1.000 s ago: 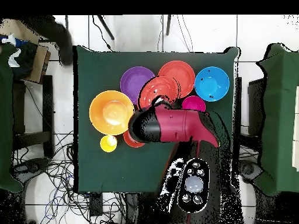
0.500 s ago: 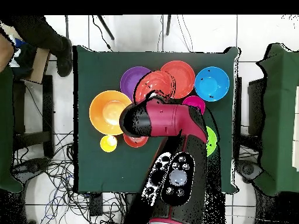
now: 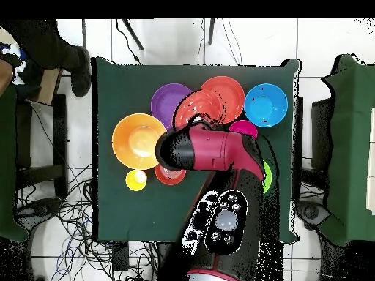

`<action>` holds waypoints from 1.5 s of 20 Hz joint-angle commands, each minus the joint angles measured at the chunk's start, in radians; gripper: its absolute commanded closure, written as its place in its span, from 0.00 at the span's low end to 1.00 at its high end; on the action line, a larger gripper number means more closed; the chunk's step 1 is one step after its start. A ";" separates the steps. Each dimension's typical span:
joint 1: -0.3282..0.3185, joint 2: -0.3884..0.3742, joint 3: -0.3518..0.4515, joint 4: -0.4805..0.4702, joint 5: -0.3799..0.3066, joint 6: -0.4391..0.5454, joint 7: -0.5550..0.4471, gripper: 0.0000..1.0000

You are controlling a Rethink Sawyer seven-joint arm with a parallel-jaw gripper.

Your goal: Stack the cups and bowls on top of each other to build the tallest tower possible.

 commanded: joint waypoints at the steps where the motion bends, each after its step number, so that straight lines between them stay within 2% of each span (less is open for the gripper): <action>1: -0.002 -0.006 0.043 0.054 0.011 -0.004 0.077 1.00; 6: -0.017 -0.045 0.051 0.123 -0.005 -0.041 0.057 1.00; 13: 0.004 -0.018 0.037 0.111 -0.009 -0.069 0.082 1.00; 19: 0.001 -0.031 0.049 0.134 0.000 -0.056 0.073 1.00; 30: 0.022 -0.021 0.037 0.217 -0.005 -0.155 0.120 1.00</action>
